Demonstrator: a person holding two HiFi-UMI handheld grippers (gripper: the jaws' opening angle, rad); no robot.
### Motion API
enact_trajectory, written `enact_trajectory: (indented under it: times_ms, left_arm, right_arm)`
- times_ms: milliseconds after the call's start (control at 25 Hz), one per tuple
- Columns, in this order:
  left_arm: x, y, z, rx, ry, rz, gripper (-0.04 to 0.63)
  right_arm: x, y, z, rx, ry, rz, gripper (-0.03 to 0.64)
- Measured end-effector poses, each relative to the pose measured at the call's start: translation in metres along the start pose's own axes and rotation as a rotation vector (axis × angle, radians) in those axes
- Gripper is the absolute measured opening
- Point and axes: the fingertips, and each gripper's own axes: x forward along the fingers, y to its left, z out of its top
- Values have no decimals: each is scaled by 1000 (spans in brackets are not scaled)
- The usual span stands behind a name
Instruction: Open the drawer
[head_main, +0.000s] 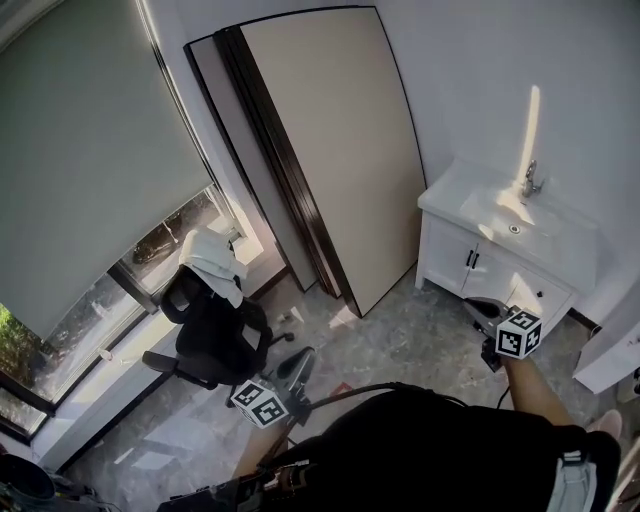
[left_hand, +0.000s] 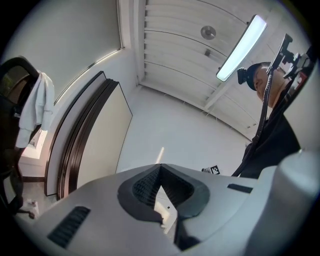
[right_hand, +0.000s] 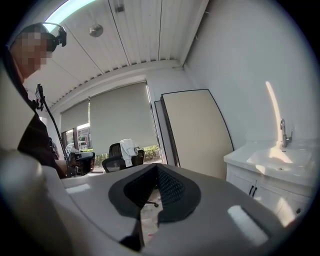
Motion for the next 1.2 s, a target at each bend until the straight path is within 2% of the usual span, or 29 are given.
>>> enact_trajectory:
  times_ms: [120, 360, 600, 880, 1040, 1200]
  left_arm:
    - [41, -7, -4, -4, -21, -1, 0]
    - [114, -14, -26, -12, 2, 0, 0]
    - [179, -13, -35, 0, 52, -64, 0]
    - [226, 45, -31, -31, 76, -133, 0]
    - [263, 87, -14, -54, 100, -203, 0]
    - [295, 133, 11, -31, 123, -291, 0]
  right_arm:
    - [-3, -41, 10, -4, 6, 9, 2]
    - [-17, -117, 15, 9, 9, 3, 2]
    - [-23, -170, 6, 52, 12, -33, 2]
    - [-7, -212, 5, 85, 9, -152, 2]
    - [25, -224, 24, 62, -12, -212, 2]
    - [61, -232, 47, 52, -48, -272, 2]
